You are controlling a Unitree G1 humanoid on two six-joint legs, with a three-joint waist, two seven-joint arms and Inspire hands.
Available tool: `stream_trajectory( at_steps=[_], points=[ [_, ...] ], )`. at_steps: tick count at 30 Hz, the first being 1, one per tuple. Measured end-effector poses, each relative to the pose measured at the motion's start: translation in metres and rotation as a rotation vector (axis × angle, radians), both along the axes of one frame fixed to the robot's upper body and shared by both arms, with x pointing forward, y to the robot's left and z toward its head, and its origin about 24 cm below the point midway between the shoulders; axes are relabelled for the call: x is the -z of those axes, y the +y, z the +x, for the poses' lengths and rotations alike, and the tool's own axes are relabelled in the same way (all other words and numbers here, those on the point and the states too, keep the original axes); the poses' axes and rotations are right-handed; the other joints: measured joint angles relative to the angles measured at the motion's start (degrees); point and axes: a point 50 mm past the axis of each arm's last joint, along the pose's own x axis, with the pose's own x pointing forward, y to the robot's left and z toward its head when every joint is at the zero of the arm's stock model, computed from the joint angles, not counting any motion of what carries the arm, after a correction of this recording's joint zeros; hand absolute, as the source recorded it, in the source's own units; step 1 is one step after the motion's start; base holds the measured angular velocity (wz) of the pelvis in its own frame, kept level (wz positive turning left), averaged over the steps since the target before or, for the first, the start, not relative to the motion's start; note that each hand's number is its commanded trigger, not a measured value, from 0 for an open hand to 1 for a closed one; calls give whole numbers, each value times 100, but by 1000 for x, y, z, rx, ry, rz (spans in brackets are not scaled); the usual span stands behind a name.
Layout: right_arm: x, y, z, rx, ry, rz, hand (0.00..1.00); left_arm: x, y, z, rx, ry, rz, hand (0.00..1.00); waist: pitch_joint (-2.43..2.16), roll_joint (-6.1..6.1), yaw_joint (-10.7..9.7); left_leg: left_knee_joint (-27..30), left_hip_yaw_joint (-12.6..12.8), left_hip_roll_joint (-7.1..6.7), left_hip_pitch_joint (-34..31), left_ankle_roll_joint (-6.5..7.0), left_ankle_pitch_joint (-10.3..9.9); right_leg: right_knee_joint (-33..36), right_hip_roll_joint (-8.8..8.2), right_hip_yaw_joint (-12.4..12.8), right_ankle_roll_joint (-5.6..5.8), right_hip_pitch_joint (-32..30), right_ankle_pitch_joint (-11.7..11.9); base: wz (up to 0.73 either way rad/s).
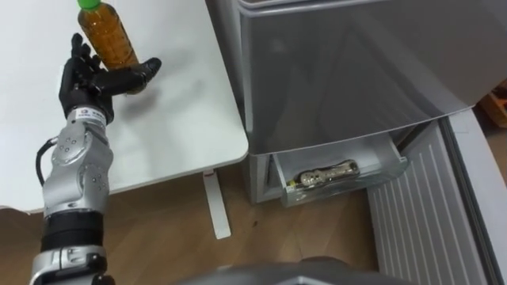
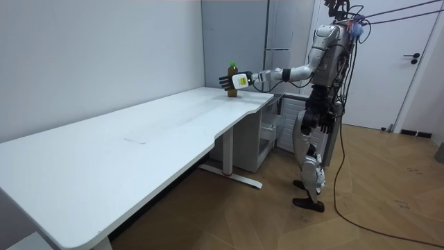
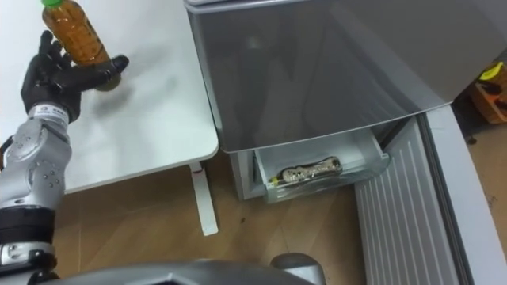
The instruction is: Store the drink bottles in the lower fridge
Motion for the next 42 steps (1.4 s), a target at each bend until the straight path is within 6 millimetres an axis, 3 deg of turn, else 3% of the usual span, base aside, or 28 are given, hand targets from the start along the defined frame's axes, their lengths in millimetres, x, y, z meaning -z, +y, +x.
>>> stream_trajectory(
  at_steps=[7,11,22,31,32,34,35,36,42],
  points=[
    [0,0,3,10,-6,-2,0,-7,7,9,-9,-15,-11,0,3,14,-6,-1,6,-7,11,0,0,-2,0,33,1,1,1,-3],
    [0,-1,3,9,-6,-5,0,-8,11,9,-27,-10,-16,0,27,52,-17,-3,6,-7,13,0,0,-8,1,37,1,0,0,0],
    [-1,-1,-2,15,-3,14,0,-13,25,6,-60,-19,-7,0,33,67,-3,-9,116,25,39,-3,1,0,65,178,-12,-14,9,-5],
    [-1,-3,-6,29,0,26,0,0,30,9,-49,32,-59,0,29,57,1,-9,136,34,31,-9,4,-4,75,196,-20,-22,13,0],
    [-1,-3,-6,46,-5,28,0,2,30,9,-41,42,-65,7,26,52,0,-9,139,34,33,-9,4,-5,77,206,-20,-20,13,0],
    [-2,-4,-7,69,-12,28,0,3,30,9,-26,53,-70,56,20,45,0,-8,143,34,33,-9,4,-7,78,212,-20,-21,13,0],
    [-2,-5,-8,77,-14,26,0,3,31,9,-17,55,-69,85,15,41,0,-8,145,35,35,-9,4,-6,79,216,-20,-20,13,0],
    [-2,-5,-9,80,-12,25,0,2,31,9,-11,57,-67,100,8,37,0,-8,147,35,39,-9,4,-4,80,220,-20,-16,13,0],
    [-2,-5,-11,83,-1,26,0,-5,33,14,11,50,-63,100,4,35,-12,-9,148,36,79,-9,4,32,85,235,-24,3,15,-1]
  ],
)
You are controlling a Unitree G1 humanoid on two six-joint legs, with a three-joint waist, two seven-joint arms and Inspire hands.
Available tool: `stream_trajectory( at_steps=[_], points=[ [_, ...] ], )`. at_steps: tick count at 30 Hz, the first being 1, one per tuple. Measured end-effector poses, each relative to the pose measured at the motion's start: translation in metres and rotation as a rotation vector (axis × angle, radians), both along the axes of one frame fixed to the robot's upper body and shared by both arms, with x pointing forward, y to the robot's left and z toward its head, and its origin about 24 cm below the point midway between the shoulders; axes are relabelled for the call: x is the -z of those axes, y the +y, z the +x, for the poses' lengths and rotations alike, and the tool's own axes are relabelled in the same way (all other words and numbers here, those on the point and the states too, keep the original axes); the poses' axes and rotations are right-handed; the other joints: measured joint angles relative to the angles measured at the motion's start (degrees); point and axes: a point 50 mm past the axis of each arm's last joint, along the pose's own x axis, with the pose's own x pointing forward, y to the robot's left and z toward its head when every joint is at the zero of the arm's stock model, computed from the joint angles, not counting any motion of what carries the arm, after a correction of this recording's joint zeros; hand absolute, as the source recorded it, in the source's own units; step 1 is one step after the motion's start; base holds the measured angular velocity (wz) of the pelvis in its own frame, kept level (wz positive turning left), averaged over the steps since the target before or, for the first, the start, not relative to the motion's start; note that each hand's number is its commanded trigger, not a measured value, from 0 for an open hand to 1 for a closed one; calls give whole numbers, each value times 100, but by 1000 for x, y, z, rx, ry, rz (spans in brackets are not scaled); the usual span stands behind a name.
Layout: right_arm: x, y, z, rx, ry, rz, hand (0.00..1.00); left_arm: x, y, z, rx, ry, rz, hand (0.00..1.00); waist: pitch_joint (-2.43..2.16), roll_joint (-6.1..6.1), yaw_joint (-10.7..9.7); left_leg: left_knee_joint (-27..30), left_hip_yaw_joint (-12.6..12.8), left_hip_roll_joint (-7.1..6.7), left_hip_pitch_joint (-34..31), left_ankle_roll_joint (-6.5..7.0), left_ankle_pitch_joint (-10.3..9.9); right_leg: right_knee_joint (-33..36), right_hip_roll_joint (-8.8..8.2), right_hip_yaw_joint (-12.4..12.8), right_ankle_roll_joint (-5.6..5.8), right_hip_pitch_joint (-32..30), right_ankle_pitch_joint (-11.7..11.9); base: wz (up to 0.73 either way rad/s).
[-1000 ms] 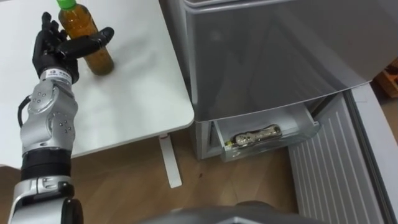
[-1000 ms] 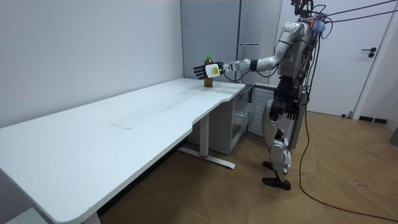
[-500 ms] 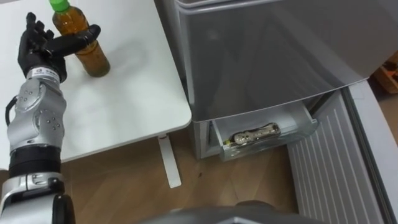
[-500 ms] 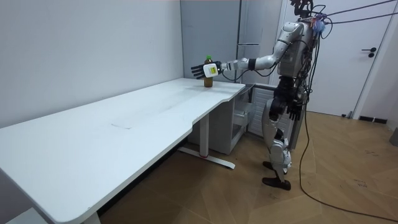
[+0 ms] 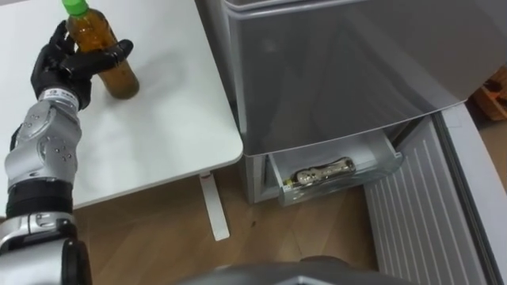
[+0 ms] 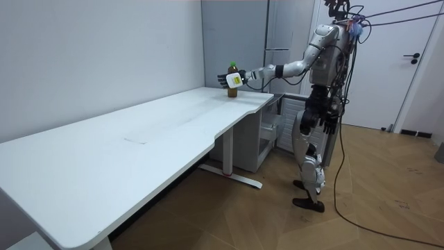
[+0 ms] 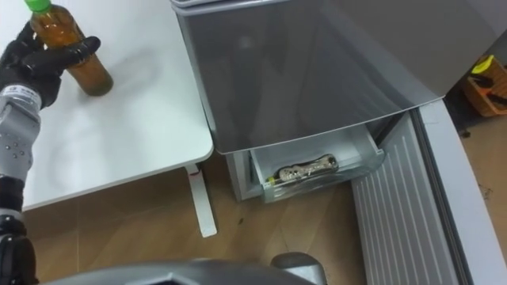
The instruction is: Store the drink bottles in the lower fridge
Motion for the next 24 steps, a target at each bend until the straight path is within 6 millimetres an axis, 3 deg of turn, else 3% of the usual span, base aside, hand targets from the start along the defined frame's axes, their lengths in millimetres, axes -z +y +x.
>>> stream_trajectory(
  at_steps=[9,24],
  points=[
    [0,0,1,4,11,3,0,12,-3,0,28,83,-43,100,-2,28,-22,5,-1,6,-16,0,0,-34,-3,-17,-8,-10,23,0],
    [0,-2,22,-15,-41,-13,0,10,-7,6,57,96,-53,100,-7,122,-95,10,-11,8,-69,-3,2,-38,-10,-45,-7,-16,24,0]
  ],
)
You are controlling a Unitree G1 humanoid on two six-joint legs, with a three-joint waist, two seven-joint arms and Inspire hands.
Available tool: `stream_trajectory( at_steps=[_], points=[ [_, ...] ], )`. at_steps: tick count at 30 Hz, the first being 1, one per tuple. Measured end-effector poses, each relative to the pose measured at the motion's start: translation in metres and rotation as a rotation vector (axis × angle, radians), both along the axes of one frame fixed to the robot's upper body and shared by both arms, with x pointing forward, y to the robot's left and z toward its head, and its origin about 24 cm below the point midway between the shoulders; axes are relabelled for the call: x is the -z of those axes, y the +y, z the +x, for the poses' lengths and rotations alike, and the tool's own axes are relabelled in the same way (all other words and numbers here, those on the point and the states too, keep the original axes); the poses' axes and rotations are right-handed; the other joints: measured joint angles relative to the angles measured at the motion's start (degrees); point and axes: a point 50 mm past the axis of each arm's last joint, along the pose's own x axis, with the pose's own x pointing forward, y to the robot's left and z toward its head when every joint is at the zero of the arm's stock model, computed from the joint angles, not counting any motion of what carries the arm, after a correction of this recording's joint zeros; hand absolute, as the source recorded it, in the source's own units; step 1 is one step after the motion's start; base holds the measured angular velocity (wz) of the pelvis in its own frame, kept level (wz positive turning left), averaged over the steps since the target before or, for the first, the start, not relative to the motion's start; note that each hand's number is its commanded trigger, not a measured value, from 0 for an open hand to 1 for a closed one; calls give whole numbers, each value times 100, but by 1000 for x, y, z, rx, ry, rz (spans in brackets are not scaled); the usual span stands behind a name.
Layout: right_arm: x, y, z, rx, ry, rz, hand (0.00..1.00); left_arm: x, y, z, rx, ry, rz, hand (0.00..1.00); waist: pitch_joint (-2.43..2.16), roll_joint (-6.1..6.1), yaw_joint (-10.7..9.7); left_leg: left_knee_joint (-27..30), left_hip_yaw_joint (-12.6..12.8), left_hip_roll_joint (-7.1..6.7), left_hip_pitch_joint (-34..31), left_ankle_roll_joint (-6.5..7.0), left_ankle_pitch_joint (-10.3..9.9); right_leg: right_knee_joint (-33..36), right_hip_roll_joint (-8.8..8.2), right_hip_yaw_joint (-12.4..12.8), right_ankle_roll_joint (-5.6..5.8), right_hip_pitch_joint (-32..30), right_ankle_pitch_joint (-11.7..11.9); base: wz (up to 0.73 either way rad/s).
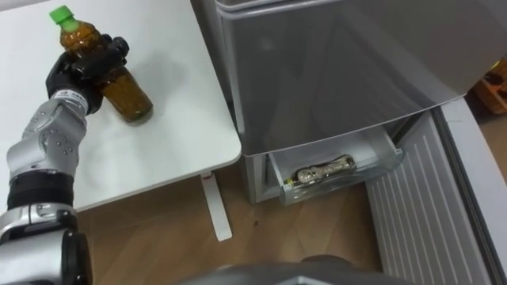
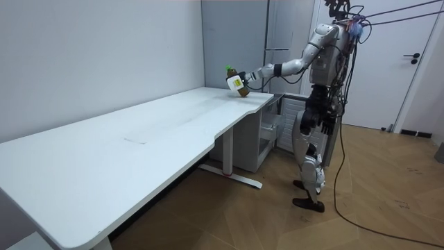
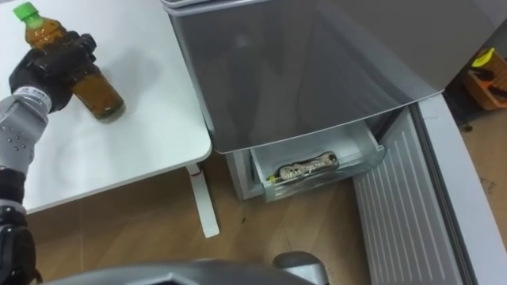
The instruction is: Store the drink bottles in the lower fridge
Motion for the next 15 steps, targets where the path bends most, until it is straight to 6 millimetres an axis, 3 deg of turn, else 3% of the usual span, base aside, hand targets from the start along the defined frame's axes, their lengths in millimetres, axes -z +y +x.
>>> stream_trajectory(
  at_steps=[10,15],
  points=[
    [0,1,20,-48,-76,-1,0,-25,-27,12,98,-110,54,100,32,-78,22,-7,-25,1,-30,-1,1,5,0,-37,-4,-56,3,0],
    [-1,9,43,-43,-188,18,0,-30,-58,10,212,-168,74,100,30,-152,126,-1,-72,16,-89,-7,5,-109,1,-121,-13,2,67,6]
  ],
)
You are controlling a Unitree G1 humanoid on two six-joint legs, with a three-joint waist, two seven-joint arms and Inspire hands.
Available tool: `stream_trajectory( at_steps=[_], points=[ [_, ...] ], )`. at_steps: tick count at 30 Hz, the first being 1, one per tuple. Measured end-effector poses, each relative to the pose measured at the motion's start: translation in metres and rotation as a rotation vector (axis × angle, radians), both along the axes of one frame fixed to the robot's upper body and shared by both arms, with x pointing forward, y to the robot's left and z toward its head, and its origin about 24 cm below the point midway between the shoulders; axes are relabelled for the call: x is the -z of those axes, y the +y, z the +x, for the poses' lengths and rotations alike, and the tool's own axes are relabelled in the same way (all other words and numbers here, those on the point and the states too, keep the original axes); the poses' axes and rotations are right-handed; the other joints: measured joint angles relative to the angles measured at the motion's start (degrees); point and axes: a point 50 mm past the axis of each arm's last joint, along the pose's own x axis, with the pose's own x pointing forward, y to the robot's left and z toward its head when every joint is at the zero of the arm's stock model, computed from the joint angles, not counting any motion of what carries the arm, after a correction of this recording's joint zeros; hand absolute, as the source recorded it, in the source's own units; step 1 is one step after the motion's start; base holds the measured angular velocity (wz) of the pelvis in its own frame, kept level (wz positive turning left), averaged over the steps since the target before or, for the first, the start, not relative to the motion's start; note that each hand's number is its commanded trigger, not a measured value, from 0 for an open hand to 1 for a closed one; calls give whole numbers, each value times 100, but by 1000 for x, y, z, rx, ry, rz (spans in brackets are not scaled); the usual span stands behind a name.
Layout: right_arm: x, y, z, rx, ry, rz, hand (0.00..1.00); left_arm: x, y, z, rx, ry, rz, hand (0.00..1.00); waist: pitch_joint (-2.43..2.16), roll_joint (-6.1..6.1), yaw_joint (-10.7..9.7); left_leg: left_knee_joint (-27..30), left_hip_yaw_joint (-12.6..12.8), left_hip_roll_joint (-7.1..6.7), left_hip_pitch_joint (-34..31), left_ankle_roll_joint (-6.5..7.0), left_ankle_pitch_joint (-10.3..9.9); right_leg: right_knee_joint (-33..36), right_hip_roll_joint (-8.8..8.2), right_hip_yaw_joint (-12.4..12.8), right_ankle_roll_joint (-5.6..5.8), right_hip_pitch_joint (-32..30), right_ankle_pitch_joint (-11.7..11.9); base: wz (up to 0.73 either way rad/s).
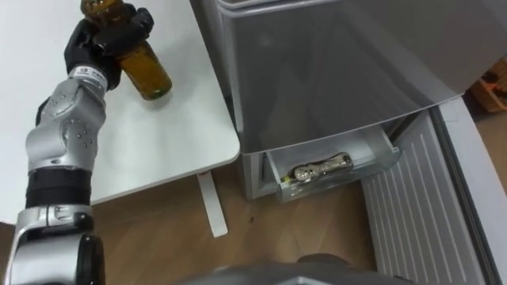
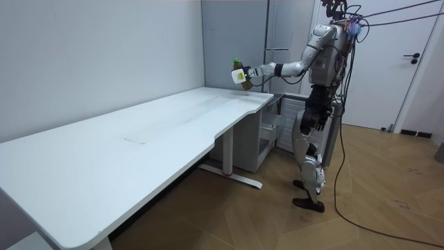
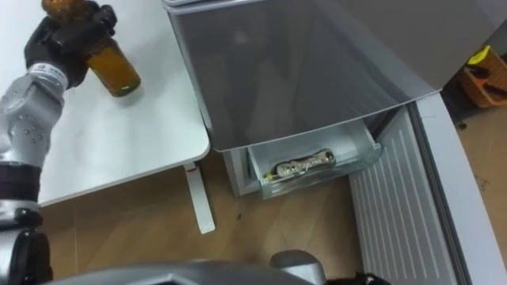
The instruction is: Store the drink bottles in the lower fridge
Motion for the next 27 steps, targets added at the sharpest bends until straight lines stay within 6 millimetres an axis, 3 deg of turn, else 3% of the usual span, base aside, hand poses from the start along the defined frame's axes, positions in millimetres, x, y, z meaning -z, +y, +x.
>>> stream_trajectory(
  at_steps=[7,12,21,27],
  points=[
    [-1,9,20,-75,-69,9,0,15,-32,-23,126,0,-42,100,-54,-127,167,9,-168,1,-65,-9,7,-108,-4,-105,-7,39,30,11],
    [-1,17,27,-97,-91,39,0,26,-51,-34,209,23,-72,100,-46,-205,317,21,-288,-3,-81,-15,21,-193,-23,-245,-10,94,31,14],
    [-4,32,50,-220,-174,98,0,42,-86,-53,386,12,-177,100,-31,-186,323,96,-399,-14,-111,-15,22,-198,-50,-375,-15,133,42,6],
    [-6,39,57,-273,-194,135,0,48,-96,-62,418,25,-262,100,-18,-188,340,107,-394,-22,-148,-13,49,-197,-63,-376,-19,88,44,1]
  ],
)
